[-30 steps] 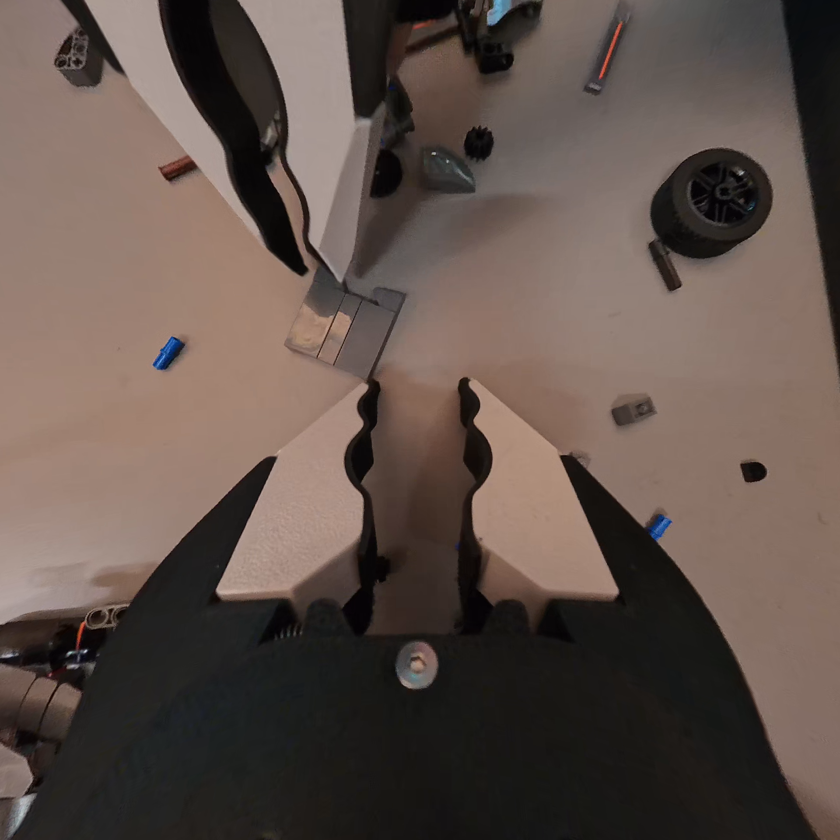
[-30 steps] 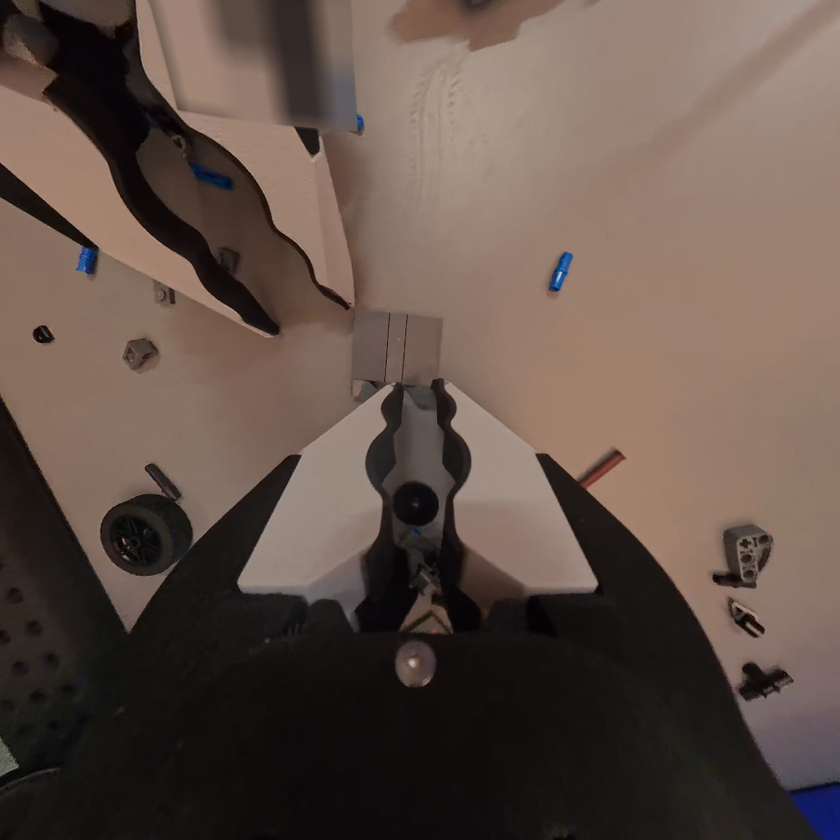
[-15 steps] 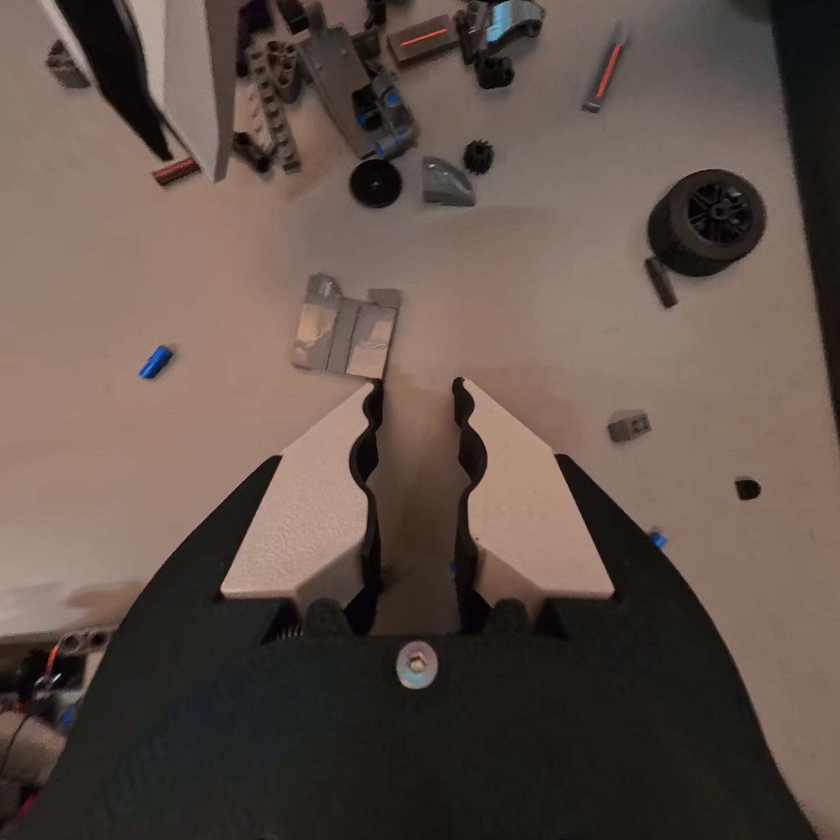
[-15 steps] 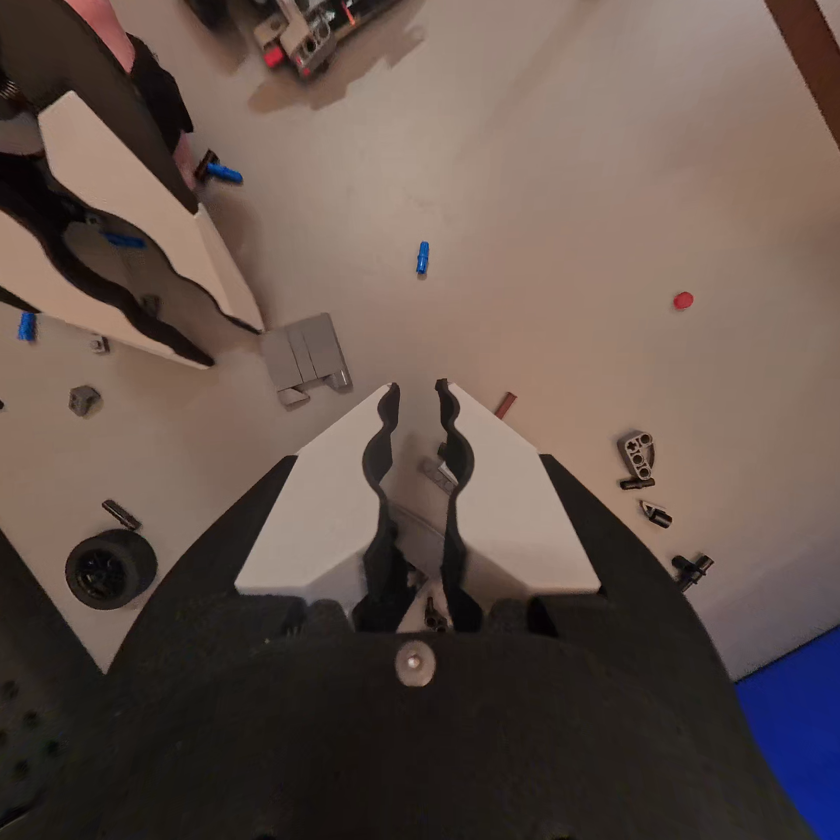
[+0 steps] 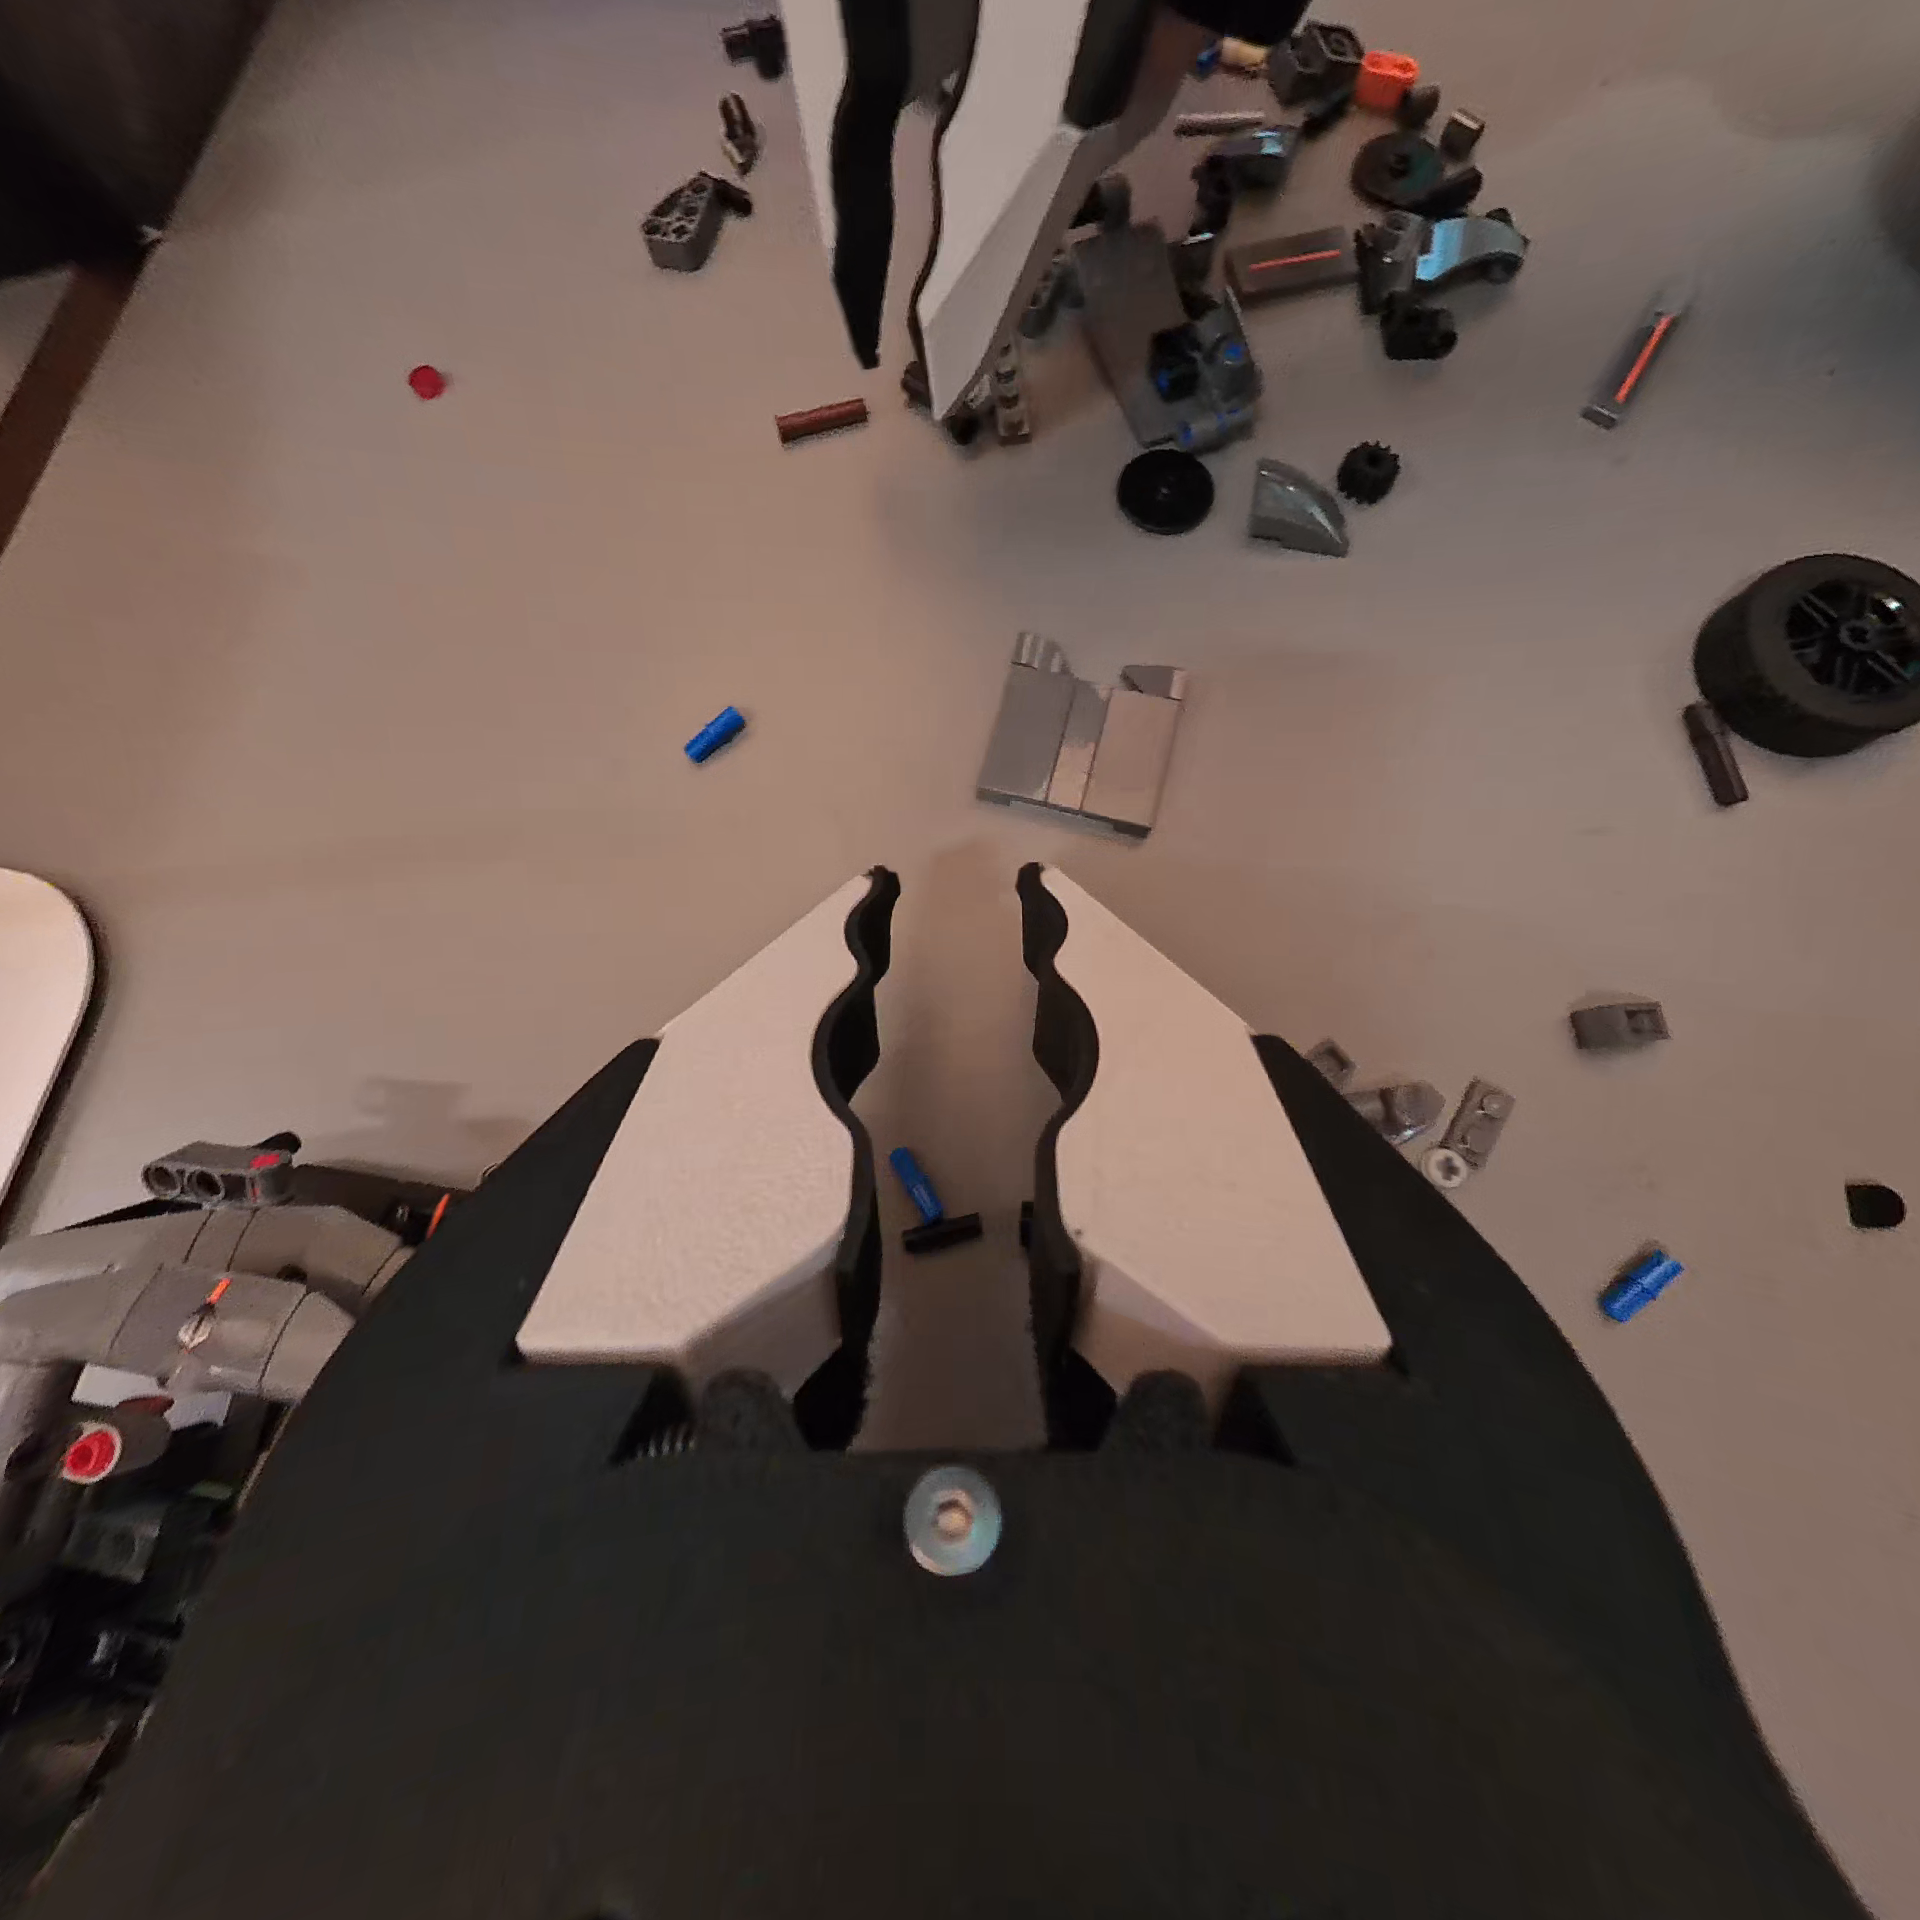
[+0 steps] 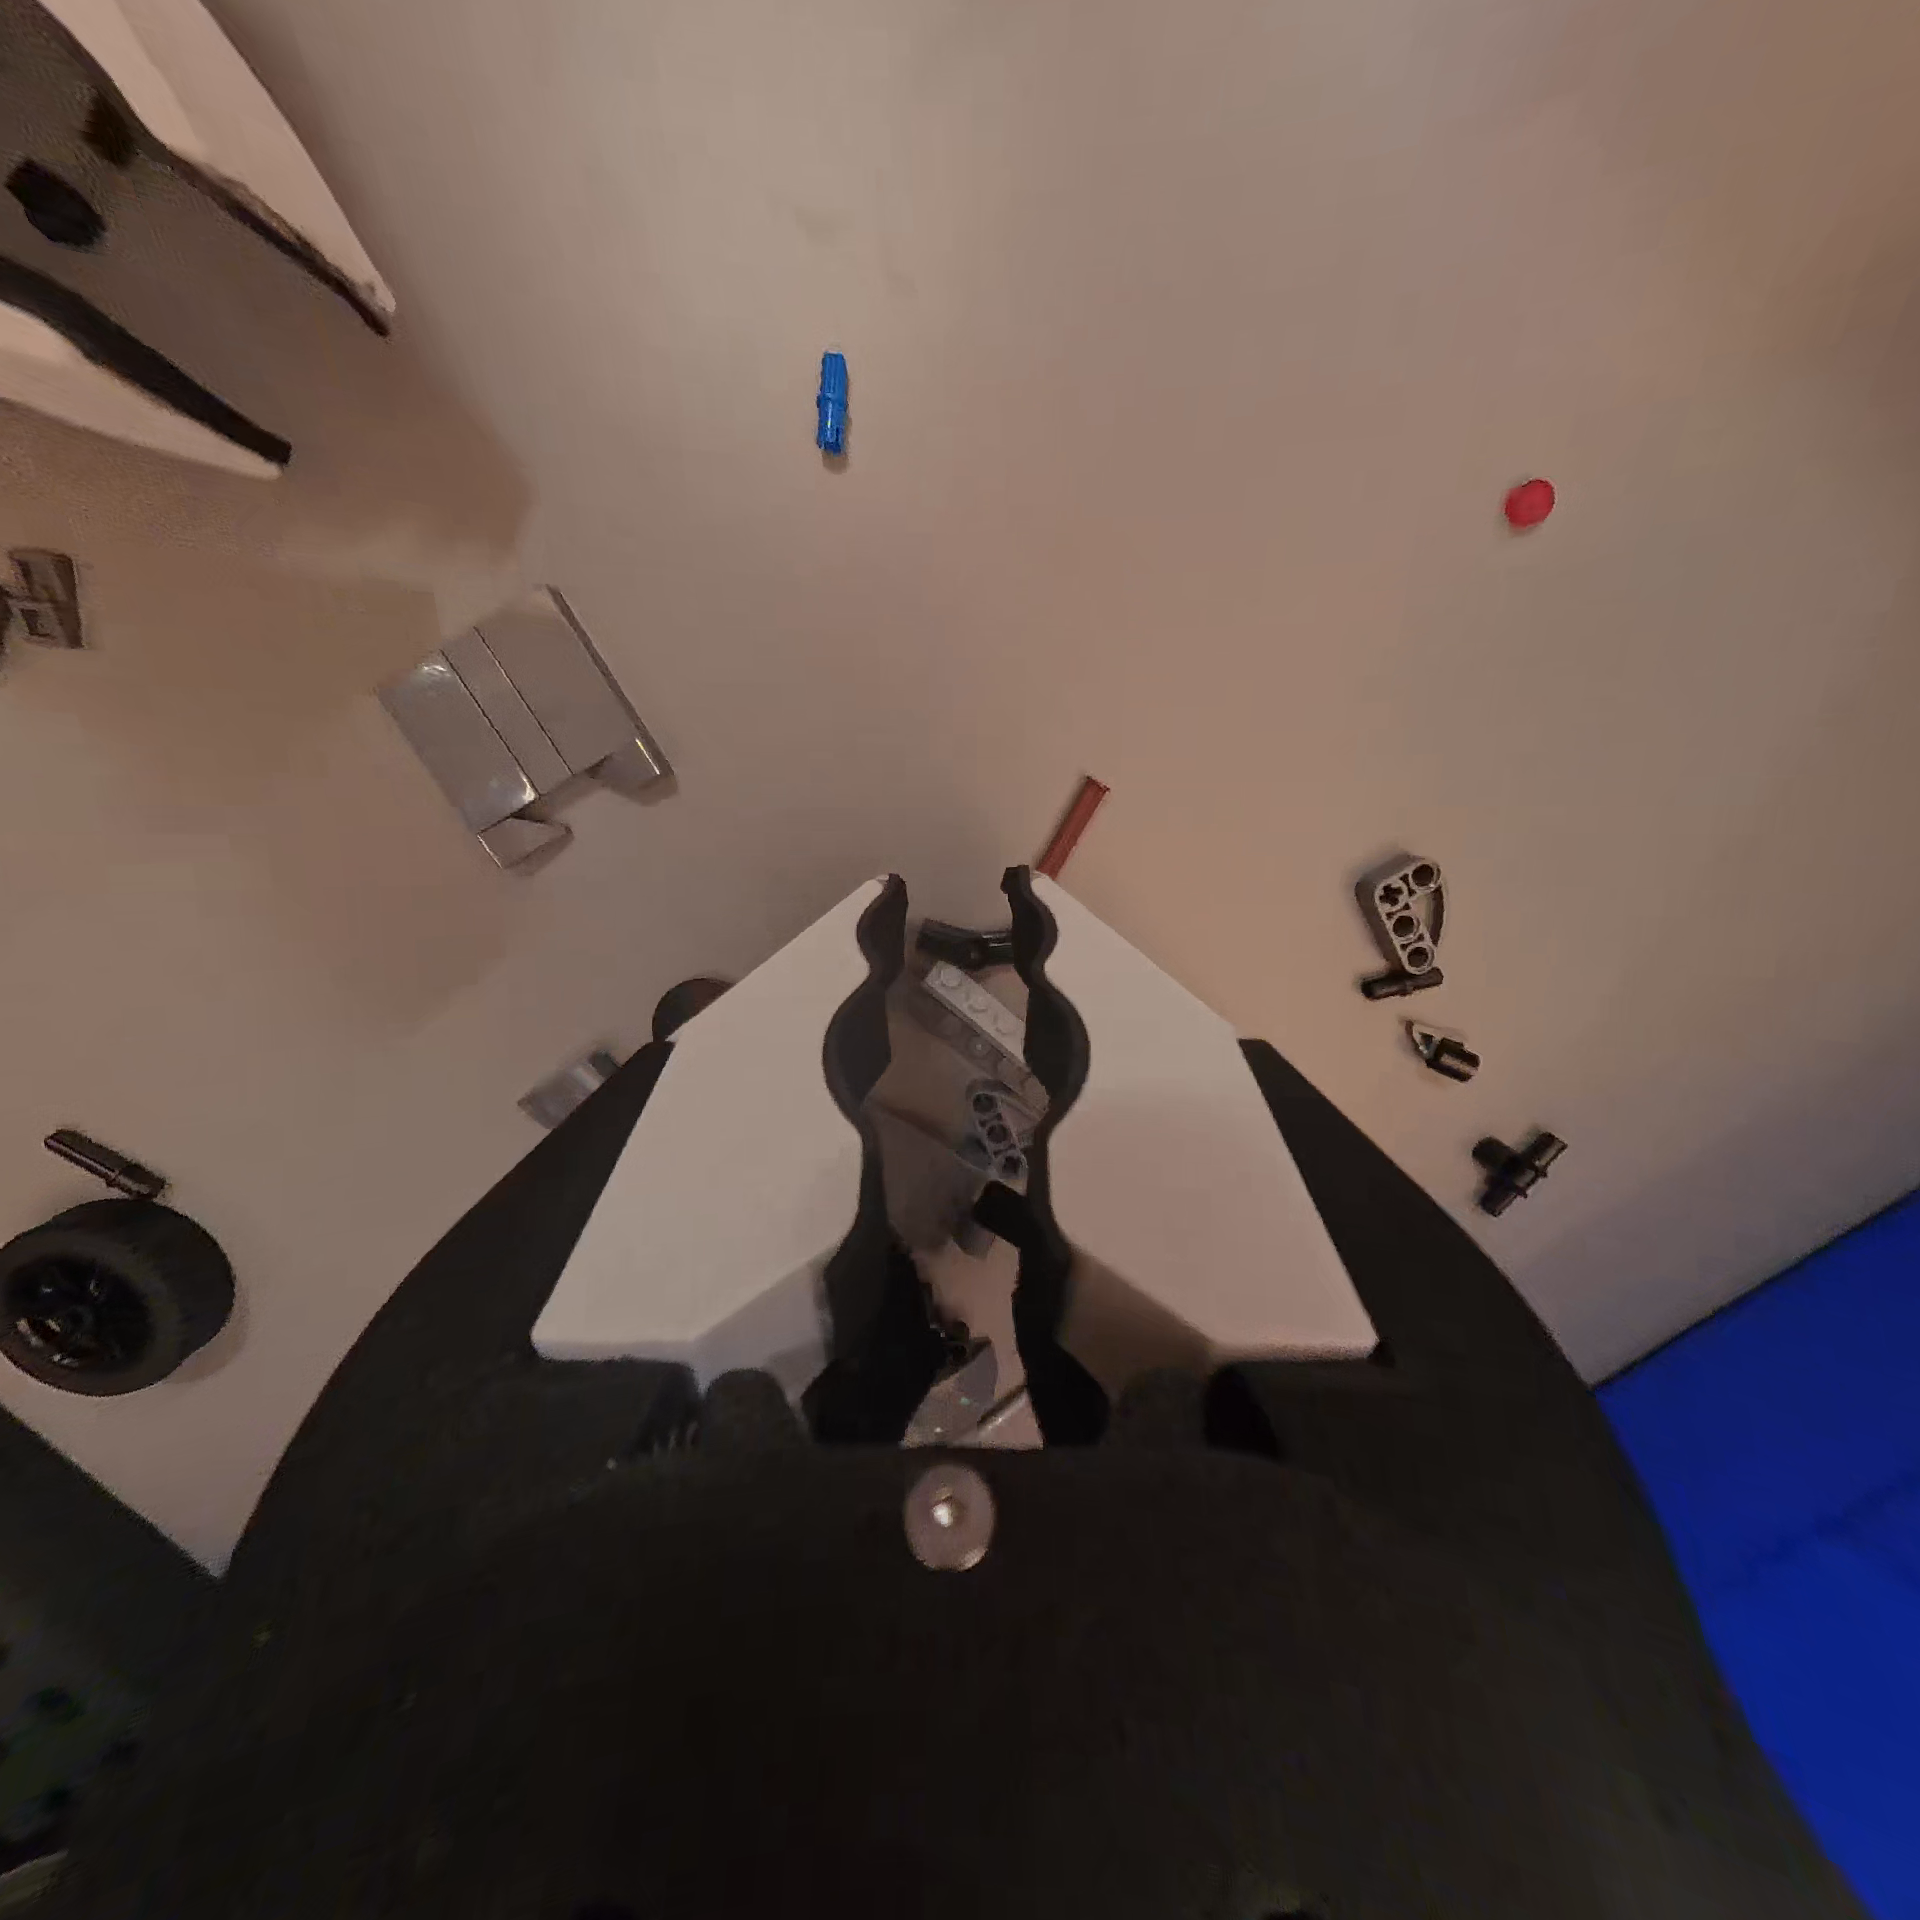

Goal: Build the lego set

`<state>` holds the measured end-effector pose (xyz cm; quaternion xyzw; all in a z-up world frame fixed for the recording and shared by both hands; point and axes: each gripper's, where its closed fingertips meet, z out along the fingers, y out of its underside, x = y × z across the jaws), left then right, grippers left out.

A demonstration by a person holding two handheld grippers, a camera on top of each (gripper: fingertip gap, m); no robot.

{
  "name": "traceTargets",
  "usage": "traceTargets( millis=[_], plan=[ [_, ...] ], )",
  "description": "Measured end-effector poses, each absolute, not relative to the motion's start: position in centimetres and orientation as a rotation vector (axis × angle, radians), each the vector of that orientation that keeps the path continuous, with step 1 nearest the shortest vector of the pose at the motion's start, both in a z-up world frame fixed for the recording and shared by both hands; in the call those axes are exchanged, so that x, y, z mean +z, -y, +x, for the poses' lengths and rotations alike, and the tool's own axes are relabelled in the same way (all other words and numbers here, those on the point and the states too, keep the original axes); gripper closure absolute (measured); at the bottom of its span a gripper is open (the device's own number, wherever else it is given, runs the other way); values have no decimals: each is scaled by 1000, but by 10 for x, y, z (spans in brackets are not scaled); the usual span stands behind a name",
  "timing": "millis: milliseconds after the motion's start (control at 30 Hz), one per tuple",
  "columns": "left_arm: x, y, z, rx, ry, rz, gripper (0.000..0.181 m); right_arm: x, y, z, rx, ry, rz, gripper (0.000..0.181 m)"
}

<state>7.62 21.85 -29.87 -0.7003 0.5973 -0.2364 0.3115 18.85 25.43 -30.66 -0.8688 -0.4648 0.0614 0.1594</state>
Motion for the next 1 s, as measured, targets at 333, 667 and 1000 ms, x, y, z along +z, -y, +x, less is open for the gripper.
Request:
traceTargets(
  millis=[333, 667, 1000],
  plan=[
    [-302, -224, 72, -558, -1578, -1843, 161, -315, -248, 224, 61, 1261, -2653, 158],
    [-307, -224, 73, -556, -1588, -1846, 164, -325, -245, 231, 163, 1200, -2733, 160],
    [-306, -224, 73, -558, -1590, -1841, 164, -327, -241, 222, 209, 1279, -2702, 167]
  ],
)
